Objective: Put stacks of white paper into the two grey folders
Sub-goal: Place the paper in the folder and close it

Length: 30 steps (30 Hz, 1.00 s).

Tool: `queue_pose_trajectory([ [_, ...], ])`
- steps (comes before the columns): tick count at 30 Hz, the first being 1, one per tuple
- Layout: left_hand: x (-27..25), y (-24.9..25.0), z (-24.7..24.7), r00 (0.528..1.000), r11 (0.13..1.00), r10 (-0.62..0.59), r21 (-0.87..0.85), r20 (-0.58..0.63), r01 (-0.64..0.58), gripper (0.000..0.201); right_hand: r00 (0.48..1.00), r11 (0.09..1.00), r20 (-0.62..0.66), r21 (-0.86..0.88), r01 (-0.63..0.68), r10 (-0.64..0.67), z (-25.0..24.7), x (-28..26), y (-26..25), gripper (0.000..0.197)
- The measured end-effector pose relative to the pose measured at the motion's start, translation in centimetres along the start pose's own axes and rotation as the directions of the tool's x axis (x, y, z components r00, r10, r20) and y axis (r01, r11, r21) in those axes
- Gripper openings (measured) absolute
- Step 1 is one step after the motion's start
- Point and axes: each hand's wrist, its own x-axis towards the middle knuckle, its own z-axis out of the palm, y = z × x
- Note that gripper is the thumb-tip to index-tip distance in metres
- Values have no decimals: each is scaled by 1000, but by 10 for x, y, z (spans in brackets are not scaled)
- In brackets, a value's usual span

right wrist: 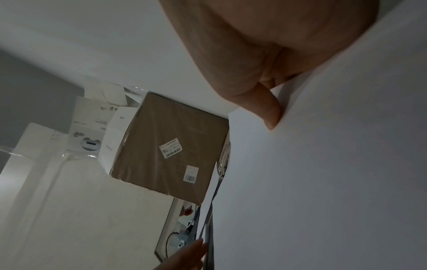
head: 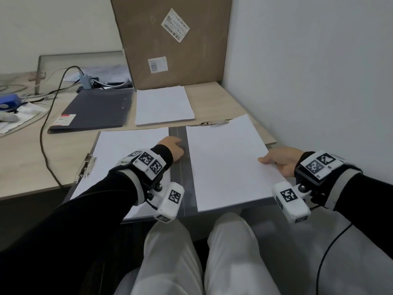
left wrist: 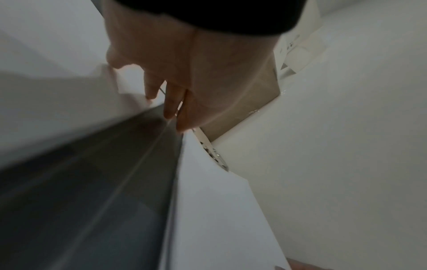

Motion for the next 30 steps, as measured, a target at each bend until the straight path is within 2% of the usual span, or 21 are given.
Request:
queue_pose_trajectory([
  [2,3,9,5,1000,997,0,-80,-4,0,50,1000,1000,15,4,13,-13,1,0,-1,33],
  [9,9,25,13,997,985,-55,-164,51,63,59,998,998,7,-31,55,-55,10,7,-5,33],
  [15,6,15,9,990,986,-106,-119,90,116,62,986,972,-61,-187,141,-155,4,50,-3,61],
  [18,6,13,10,992,988,-91,-114,86,101,69,978,961,-70,-209,179,-198,9,36,-7,58],
  [24,2,15,10,991,985,-94,-134,94,107,67,959,941,-84,-234,246,-272,6,25,-12,69],
  [25,1,16,10,991,983,-98,-150,91,111,65,956,940,-88,-225,255,-280,7,18,-13,65],
  [28,-5,17,9,993,974,-94,-201,74,107,68,942,931,-97,-220,293,-320,17,-19,-16,36],
  [30,-10,18,10,996,967,-82,-237,46,91,72,933,920,-102,-230,316,-346,16,-31,-13,49],
])
